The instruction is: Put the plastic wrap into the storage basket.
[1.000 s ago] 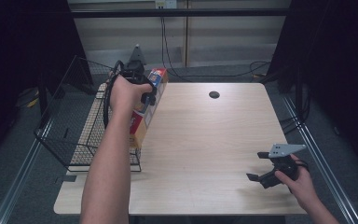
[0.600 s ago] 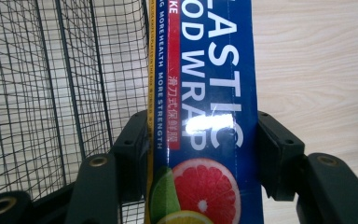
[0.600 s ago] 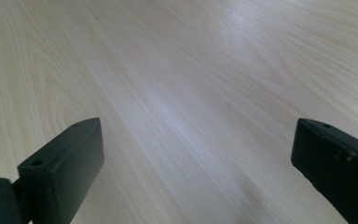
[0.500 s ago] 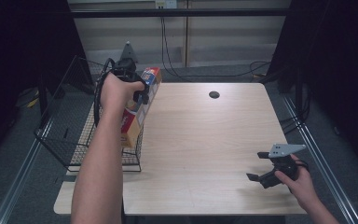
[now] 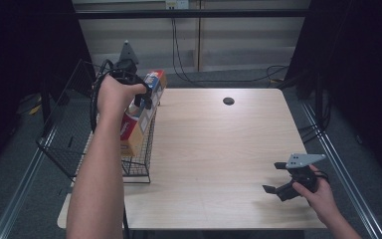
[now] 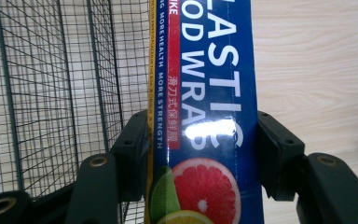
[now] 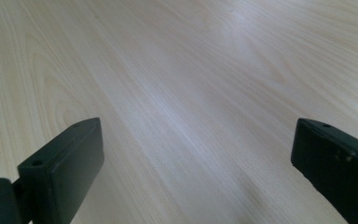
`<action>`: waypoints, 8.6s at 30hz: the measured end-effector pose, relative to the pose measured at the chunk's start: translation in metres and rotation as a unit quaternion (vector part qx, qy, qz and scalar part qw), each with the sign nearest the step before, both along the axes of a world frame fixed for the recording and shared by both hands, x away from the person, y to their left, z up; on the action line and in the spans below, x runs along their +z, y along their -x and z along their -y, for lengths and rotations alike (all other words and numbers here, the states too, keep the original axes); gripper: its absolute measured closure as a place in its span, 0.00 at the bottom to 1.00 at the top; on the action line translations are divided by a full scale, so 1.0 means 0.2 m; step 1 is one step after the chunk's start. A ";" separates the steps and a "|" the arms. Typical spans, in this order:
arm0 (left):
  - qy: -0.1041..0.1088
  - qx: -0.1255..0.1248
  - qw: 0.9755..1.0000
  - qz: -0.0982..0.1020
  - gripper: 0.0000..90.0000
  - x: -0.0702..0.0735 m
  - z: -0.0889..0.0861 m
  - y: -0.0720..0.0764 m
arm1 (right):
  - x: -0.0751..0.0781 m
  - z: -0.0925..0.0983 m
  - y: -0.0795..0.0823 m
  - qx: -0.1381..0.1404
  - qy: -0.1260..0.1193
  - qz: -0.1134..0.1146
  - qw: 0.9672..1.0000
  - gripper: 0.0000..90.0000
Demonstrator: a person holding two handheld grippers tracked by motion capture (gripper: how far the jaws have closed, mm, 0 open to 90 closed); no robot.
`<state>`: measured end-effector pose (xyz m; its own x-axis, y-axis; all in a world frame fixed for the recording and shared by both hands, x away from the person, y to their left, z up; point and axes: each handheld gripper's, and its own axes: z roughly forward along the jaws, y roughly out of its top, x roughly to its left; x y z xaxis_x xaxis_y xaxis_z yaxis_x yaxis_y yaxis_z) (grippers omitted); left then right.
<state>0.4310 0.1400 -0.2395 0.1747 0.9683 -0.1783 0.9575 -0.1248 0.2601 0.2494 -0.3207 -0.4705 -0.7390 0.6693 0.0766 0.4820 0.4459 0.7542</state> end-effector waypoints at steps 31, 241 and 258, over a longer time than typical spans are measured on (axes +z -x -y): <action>-0.007 0.043 0.999 0.001 0.50 0.07 -0.21 0.04 | -0.01 -0.01 0.00 0.000 0.004 0.000 1.000 0.03; 0.092 -0.005 0.992 0.085 0.28 -0.24 -0.11 0.13 | -0.02 -0.02 0.01 0.008 0.014 -0.007 1.000 0.03; 0.104 -0.075 0.988 0.089 0.21 -0.36 0.07 0.21 | -0.02 -0.02 0.01 0.010 0.015 -0.007 1.000 0.03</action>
<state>0.3889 0.1269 -0.3108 0.3593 0.8752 -0.3241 0.8694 -0.1877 0.4570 0.2473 -0.3165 -0.4747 -0.7506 0.6573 0.0675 0.4840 0.4774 0.7334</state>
